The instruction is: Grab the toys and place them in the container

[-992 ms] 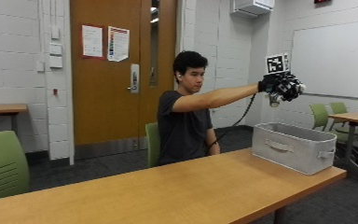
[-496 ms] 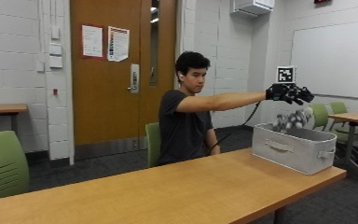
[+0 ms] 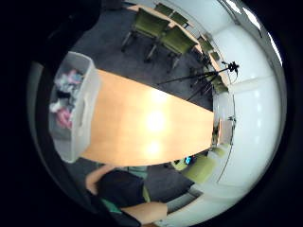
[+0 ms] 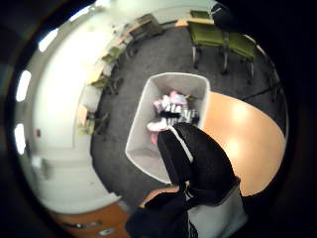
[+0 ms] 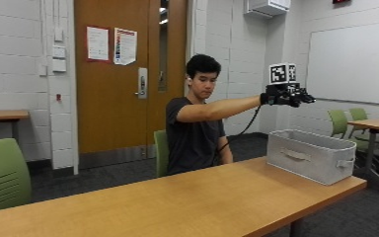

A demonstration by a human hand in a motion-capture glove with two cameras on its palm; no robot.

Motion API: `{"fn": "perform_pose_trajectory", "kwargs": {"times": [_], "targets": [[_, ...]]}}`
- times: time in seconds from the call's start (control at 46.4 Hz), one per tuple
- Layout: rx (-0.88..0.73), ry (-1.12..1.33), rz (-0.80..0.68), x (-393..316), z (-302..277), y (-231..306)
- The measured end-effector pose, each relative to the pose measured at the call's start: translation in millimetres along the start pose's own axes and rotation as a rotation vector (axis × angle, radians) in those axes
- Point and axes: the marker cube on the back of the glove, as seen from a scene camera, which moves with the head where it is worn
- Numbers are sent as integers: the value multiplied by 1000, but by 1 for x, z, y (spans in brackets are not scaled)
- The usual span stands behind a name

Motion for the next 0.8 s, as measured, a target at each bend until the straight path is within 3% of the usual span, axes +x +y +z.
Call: {"fn": "perform_pose_trajectory", "kwargs": {"times": [0.065,0.129,0.453,0.798], "targets": [[7,41,253,30,0,7],[11,45,317,63,1,22],[13,26,475,175,29,98],[-4,10,549,223,61,140]]}}
